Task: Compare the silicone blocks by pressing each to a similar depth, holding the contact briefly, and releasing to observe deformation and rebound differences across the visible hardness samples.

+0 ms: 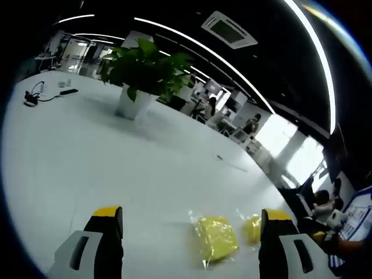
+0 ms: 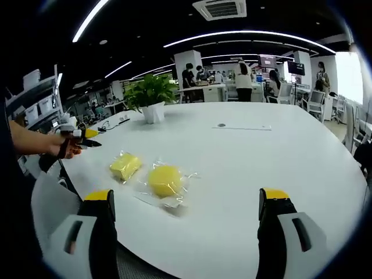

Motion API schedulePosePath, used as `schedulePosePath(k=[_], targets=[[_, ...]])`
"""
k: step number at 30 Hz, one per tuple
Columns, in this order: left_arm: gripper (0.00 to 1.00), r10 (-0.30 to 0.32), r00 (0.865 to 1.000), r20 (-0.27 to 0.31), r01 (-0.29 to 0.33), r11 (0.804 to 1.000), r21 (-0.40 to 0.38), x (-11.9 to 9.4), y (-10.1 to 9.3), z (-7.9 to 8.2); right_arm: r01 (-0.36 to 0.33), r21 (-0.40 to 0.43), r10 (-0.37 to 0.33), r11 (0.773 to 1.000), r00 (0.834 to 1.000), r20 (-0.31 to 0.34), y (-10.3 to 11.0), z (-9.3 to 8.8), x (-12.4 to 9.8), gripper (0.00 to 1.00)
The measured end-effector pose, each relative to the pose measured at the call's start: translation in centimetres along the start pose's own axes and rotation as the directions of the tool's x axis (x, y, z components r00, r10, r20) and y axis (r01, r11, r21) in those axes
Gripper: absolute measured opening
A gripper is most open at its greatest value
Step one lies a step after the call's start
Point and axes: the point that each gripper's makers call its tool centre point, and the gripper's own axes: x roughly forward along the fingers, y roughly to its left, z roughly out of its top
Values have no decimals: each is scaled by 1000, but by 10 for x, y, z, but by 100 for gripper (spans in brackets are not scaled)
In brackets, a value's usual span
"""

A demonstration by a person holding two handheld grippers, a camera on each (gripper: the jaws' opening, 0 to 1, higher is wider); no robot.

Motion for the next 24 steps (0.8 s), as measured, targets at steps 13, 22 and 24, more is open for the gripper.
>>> schedulePosePath(k=[13,22,24], targets=[[84,11,999,-39,-17,988,-151,48,15,-23,-6,0,6,1000,999,-37,1,-10,1,96],[56,-49,998,-39,37,965,-261,70,5,-35,-9,30,10,1000,999,-35,-2,-13,2,96],[53,-45,998,-46,30,960,-280,73,4,-39,-8,32,9,999,999,-33,-2,-13,1,96]])
